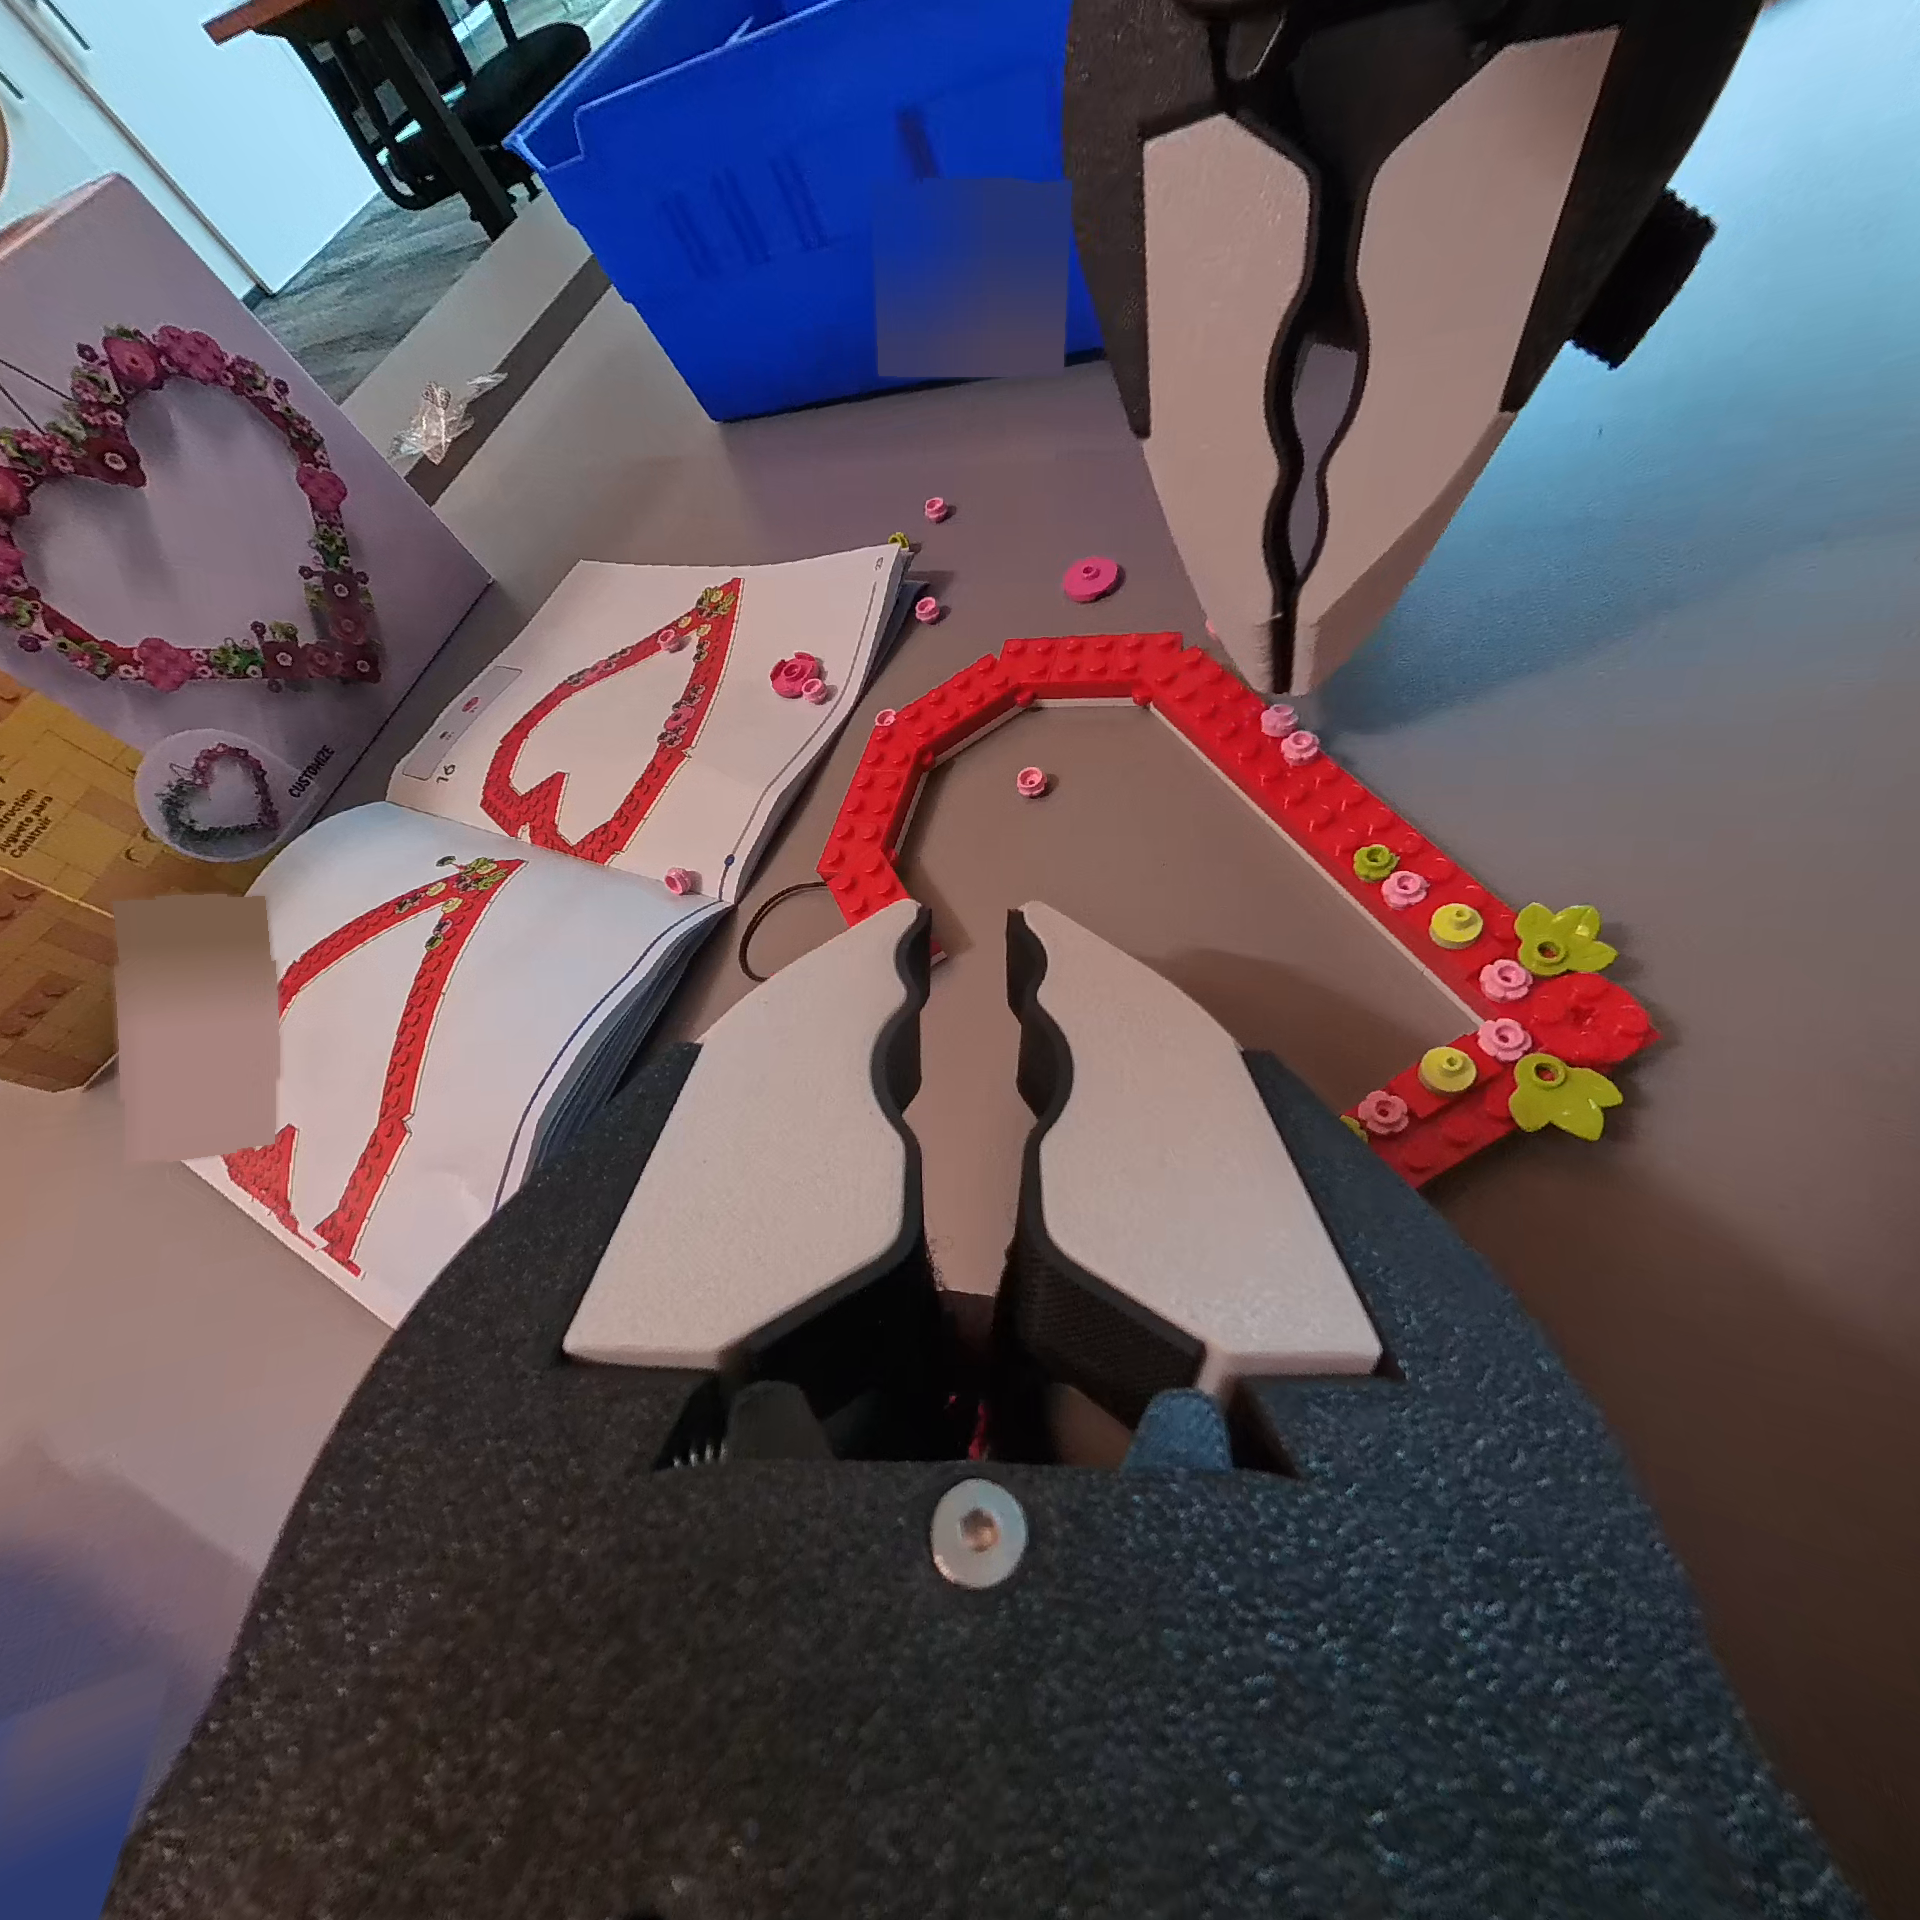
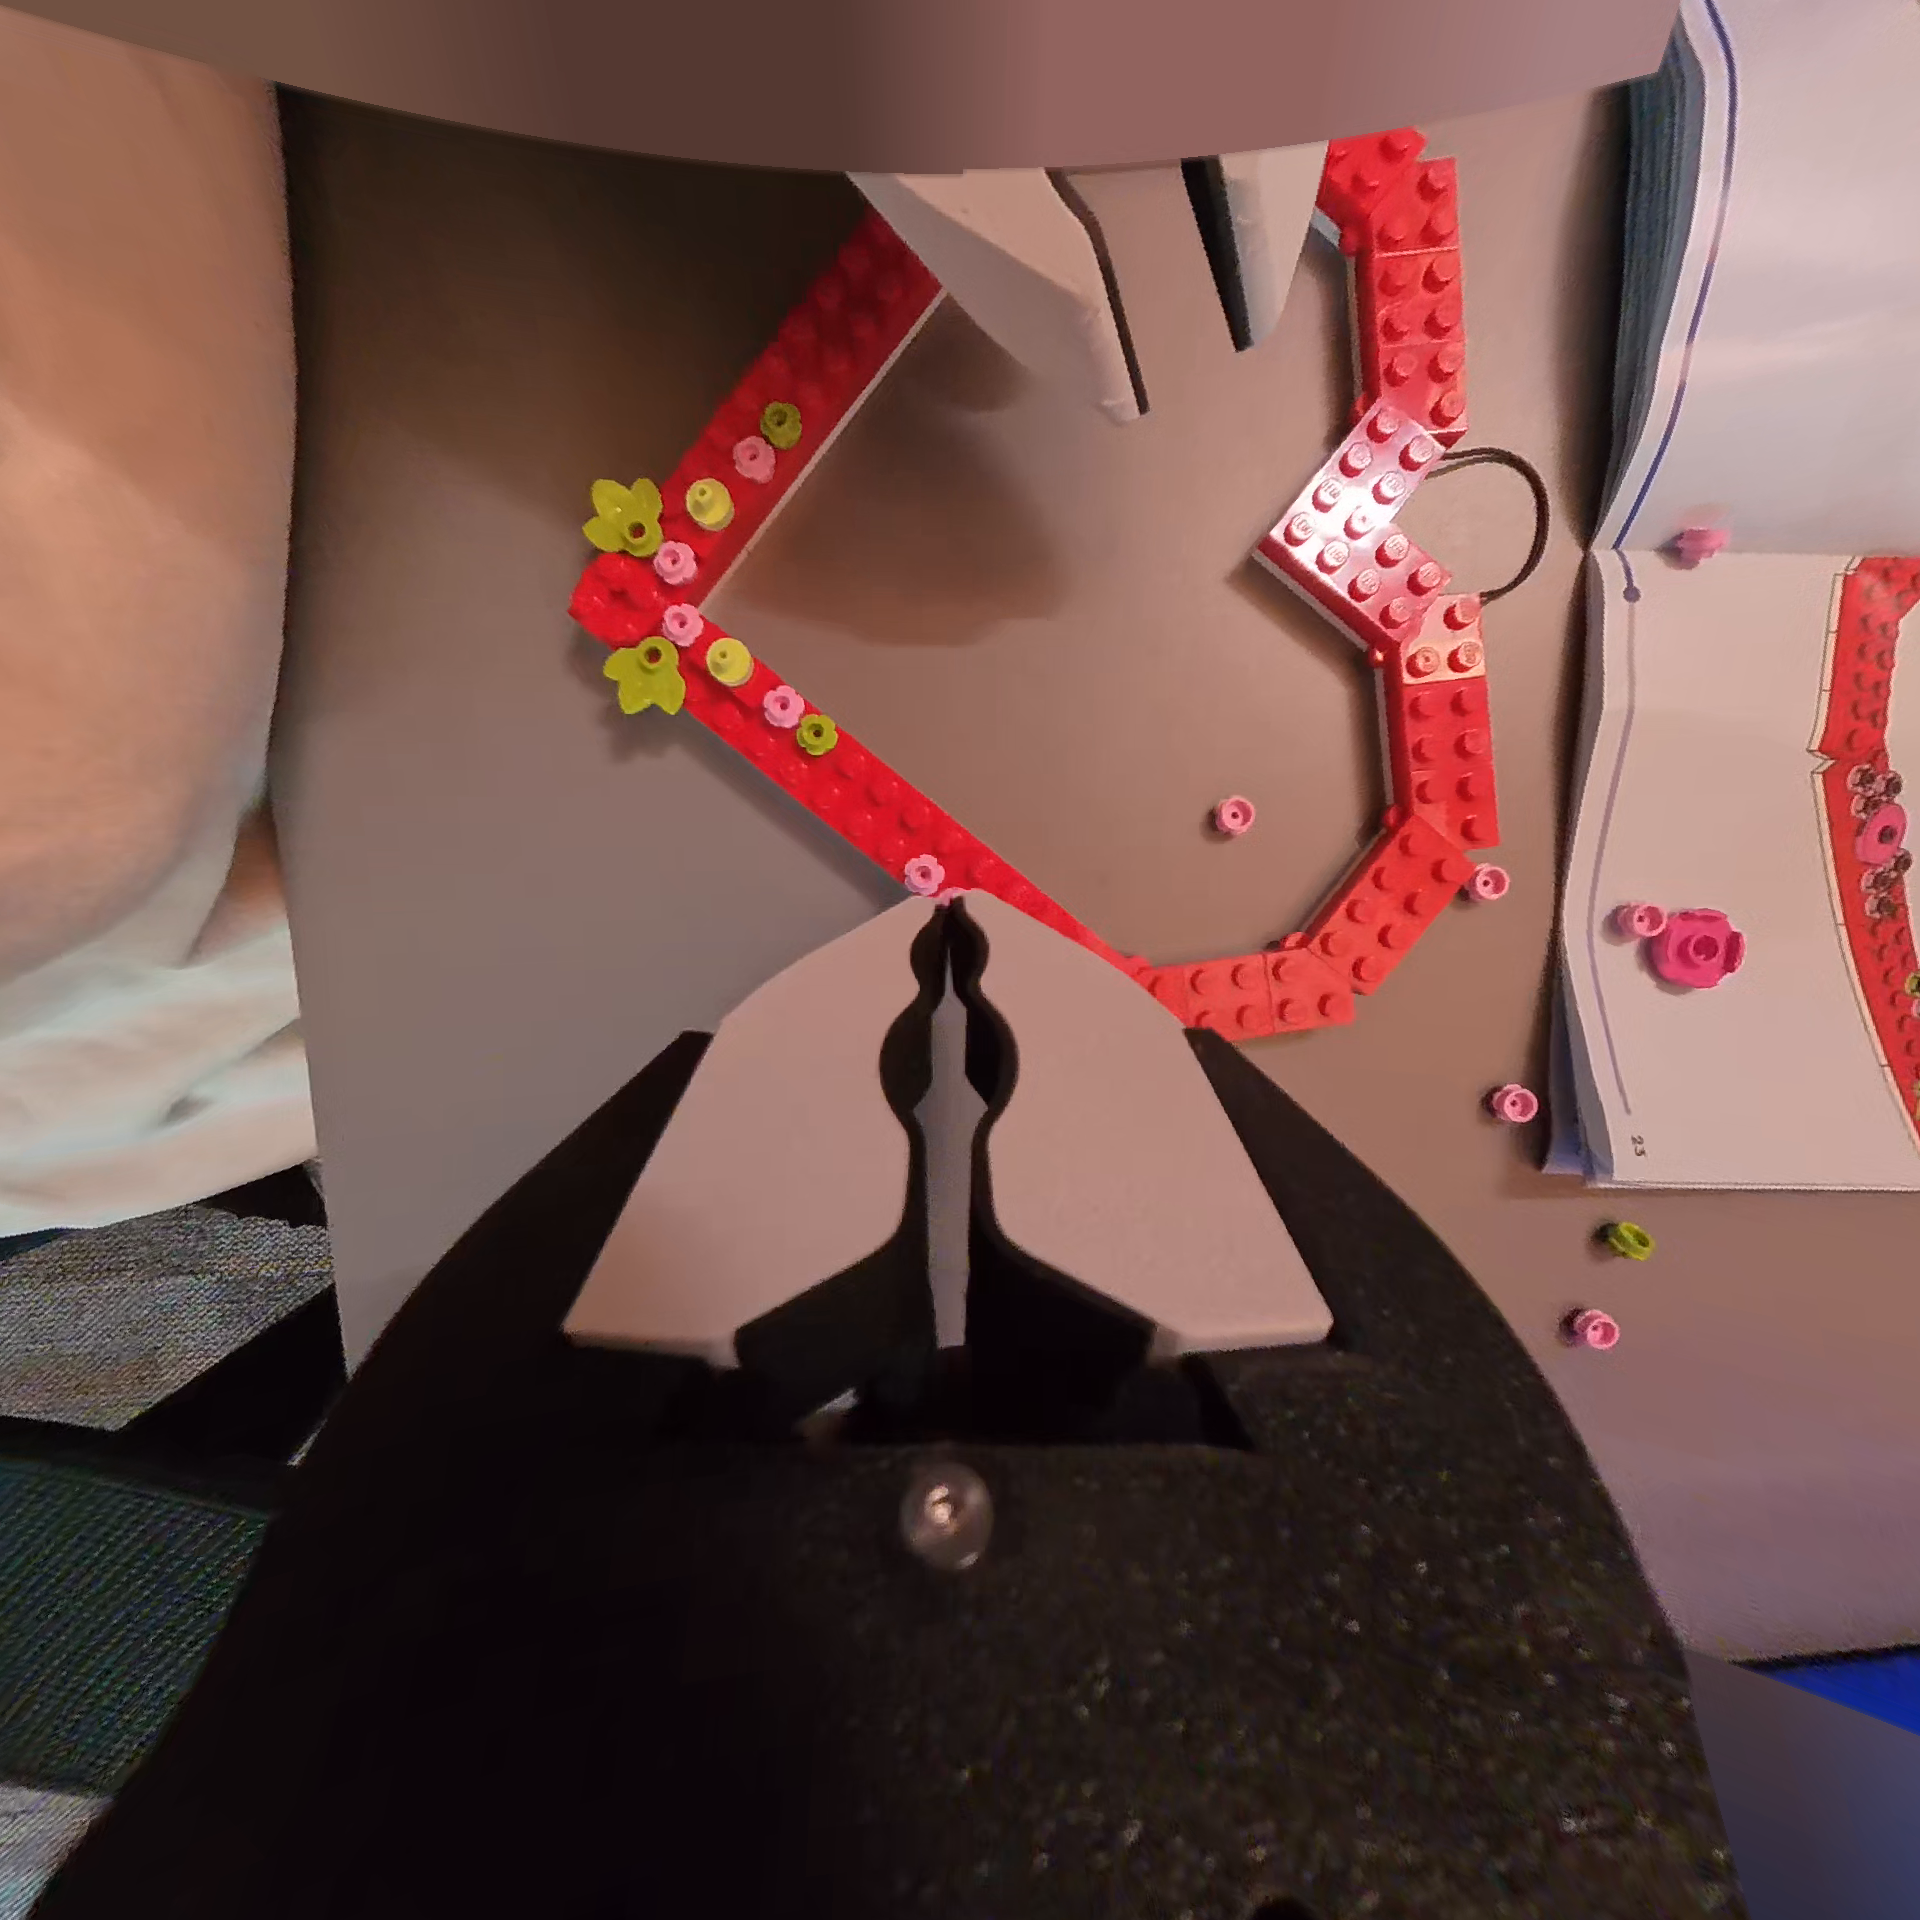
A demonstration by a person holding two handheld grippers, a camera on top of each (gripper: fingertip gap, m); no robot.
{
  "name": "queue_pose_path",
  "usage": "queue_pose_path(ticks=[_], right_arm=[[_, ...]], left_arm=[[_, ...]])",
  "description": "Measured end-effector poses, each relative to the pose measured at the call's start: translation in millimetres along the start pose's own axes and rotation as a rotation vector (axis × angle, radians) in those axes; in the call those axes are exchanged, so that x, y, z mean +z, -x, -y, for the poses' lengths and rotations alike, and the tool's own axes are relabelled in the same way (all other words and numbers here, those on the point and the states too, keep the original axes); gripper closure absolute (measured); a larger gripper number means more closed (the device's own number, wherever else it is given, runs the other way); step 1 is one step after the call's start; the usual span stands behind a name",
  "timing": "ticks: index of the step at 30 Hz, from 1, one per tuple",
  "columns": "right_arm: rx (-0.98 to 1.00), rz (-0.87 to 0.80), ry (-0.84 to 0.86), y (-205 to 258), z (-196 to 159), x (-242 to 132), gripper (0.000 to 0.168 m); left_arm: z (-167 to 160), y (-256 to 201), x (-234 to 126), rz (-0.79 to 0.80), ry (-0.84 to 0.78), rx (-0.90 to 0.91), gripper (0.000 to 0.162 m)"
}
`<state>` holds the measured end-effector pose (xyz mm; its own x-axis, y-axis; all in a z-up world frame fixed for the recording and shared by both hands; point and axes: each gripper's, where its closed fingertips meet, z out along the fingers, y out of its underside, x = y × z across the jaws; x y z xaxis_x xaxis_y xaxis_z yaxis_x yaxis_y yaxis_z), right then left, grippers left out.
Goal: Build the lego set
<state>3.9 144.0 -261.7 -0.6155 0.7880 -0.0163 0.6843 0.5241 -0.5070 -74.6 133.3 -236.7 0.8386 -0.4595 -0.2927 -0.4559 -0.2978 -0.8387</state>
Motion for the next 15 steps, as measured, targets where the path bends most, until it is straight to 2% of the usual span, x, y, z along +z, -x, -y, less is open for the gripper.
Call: queue_pose_path(ticks=[15], right_arm=[[0.002,-0.008,0.148,-0.4,-2.6,7.2,0.168]], left_arm=[[-0.7,-8.1,2.0,-0.06,-0.008,-0.043,0.151]])
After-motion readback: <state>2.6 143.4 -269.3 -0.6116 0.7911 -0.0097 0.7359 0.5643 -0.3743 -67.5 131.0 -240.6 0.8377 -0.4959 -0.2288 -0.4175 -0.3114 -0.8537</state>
